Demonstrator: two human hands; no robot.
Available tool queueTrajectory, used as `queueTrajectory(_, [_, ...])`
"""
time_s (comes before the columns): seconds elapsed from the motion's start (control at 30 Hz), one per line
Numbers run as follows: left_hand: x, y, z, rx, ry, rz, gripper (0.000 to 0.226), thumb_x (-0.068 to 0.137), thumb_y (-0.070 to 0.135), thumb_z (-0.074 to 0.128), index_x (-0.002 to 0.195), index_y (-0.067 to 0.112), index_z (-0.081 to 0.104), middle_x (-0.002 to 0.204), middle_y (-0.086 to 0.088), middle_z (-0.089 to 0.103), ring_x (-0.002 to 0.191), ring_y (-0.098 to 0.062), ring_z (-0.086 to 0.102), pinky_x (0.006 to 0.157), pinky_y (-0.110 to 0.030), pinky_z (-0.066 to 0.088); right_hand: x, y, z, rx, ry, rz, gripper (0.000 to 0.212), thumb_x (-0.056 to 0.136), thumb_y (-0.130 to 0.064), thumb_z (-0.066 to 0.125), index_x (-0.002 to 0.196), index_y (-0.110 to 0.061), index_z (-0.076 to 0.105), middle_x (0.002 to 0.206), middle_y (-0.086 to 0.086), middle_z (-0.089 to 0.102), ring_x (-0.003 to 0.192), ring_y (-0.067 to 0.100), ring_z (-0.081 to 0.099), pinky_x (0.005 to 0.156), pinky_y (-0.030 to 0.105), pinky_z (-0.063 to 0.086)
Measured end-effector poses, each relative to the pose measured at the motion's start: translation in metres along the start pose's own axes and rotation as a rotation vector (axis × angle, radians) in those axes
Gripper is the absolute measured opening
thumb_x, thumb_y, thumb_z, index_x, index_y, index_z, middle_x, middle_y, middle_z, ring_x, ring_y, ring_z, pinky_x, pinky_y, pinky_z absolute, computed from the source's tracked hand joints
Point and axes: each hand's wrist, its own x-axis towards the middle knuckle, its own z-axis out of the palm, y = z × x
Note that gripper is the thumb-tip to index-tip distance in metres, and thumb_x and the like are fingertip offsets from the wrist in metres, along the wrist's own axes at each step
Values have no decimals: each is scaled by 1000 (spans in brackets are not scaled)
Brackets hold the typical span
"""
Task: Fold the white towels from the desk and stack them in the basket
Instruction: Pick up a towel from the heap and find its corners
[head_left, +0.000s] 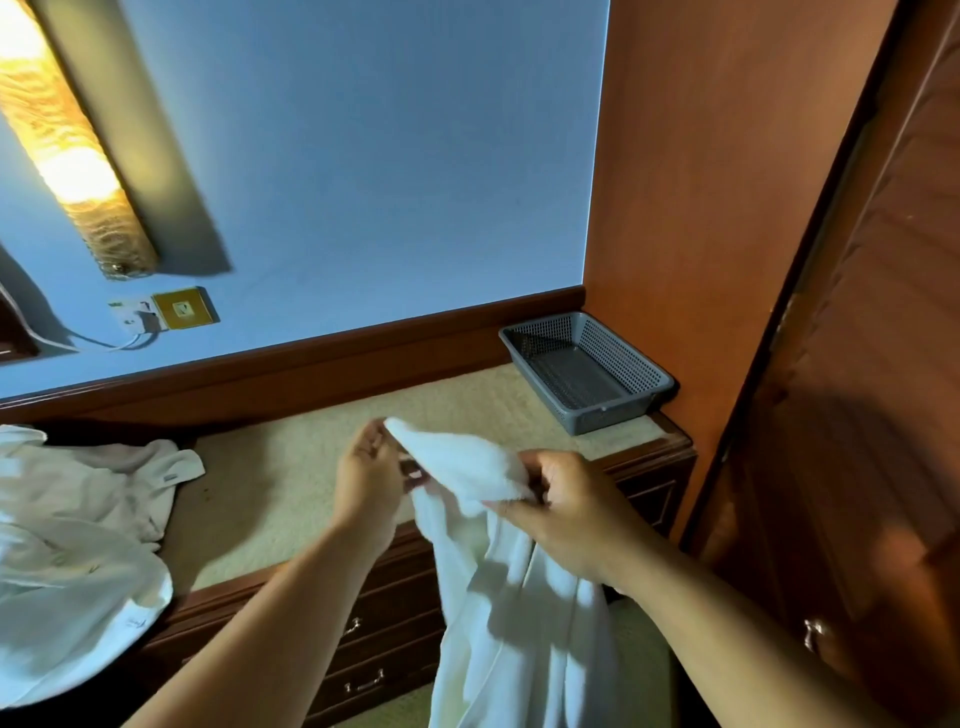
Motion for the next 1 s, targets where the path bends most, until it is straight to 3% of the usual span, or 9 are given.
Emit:
queueTrajectory(0.07, [-3, 27, -5, -202, 36, 92, 22, 108, 12, 40, 100, 12, 60, 96, -14, 64, 80, -23, 62, 76, -37, 55, -4, 11, 4, -100, -131, 94, 38, 77, -56, 73, 101, -27, 68, 89, -5, 74, 80, 11, 70, 76, 41, 59])
queueTrajectory(0.23, [-19, 62, -10, -448, -240, 205, 16, 102, 7, 49, 92, 16, 59, 84, -11, 58, 70, -21, 57, 59, -29, 49, -13, 14, -6, -98, -160, 67, 22, 84, -41, 78, 101, -31, 67, 58, -28, 59, 58, -9, 55, 55, 12, 39])
queueTrajectory(0.33, [-35, 73, -14, -465, -350, 119, 21, 89, 1, 44, 84, 18, 56, 76, -10, 53, 63, -22, 52, 54, -28, 44, -6, 7, -18, 102, 0, -25, 26, 85, -49, 74, 105, -34, 67, 70, -14, 68, 66, 2, 64, 63, 26, 52])
queueTrajectory(0.47, [-53, 88, -21, -507, -557, 67, 6, 82, 11, 51, 78, 15, 51, 75, -9, 55, 62, -23, 53, 57, -30, 48, 15, 8, -29, 259, 201, -90, 49, 77, -68, 71, 119, -46, 58, 60, -7, 46, 59, 14, 48, 63, 36, 37])
queueTrajectory(0.57, [-60, 95, -25, -476, -661, 91, 13, 79, 13, 61, 79, 12, 47, 83, -12, 61, 66, -25, 58, 61, -32, 52, 23, 4, -29, 288, 41, -35, 90, 57, -88, 68, 136, -49, 49, 75, 4, 66, 74, 12, 65, 68, 23, 40])
queueTrajectory(0.63, [-64, 99, -26, -476, -670, 105, 7, 84, 6, 41, 80, 11, 46, 84, -13, 62, 66, -27, 60, 61, -34, 54, 23, 2, -23, 258, -220, 77, 105, 52, -91, 67, 143, -40, 49, 116, -4, 72, 106, 4, 67, 82, 20, 45])
queueTrajectory(0.77, [-66, 104, -31, -444, -650, 147, 10, 83, 5, 38, 81, 11, 46, 86, -13, 59, 65, -25, 57, 59, -33, 54, 9, 7, 10, 270, -663, 164, 66, 78, -68, 70, 131, -28, 65, 123, -8, 70, 113, 15, 66, 100, 35, 48])
queueTrajectory(0.87, [-65, 104, -33, -403, -649, 165, 8, 84, 5, 44, 81, 11, 48, 87, -13, 60, 64, -21, 54, 58, -29, 53, -3, 4, 25, 433, -692, 202, 65, 85, -44, 71, 136, -7, 59, 92, -15, 74, 71, -3, 63, 67, 12, 44])
queueTrajectory(1.0, [-67, 104, -35, -393, -642, 189, 10, 85, 5, 43, 82, 12, 49, 86, -10, 59, 64, -20, 51, 56, -28, 51, -13, -2, 34, 638, -555, 131, 56, 86, -21, 60, 132, 11, 52, 67, -18, 68, 58, -7, 61, 58, 7, 45])
